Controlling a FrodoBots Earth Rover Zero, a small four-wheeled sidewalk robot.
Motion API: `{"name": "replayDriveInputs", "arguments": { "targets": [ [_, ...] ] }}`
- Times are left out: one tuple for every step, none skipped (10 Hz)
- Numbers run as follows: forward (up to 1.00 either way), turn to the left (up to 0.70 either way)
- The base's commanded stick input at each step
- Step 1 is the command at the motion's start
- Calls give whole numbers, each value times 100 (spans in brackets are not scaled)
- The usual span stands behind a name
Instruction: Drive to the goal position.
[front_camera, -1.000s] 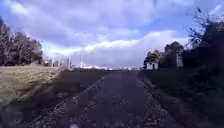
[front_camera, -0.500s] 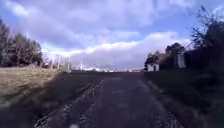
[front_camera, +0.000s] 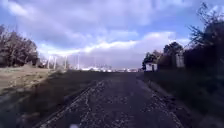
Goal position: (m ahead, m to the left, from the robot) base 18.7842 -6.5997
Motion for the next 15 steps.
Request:
{"name": "replayDriveInputs", "arguments": {
  "targets": [
    [100,0],
    [100,0],
    [100,0],
    [100,0],
    [100,0],
    [100,-19],
    [100,-39],
    [100,-40],
    [100,-40],
    [100,-40],
    [100,-40],
    [100,-26],
    [100,0],
    [100,0],
    [100,0]
  ]
}}
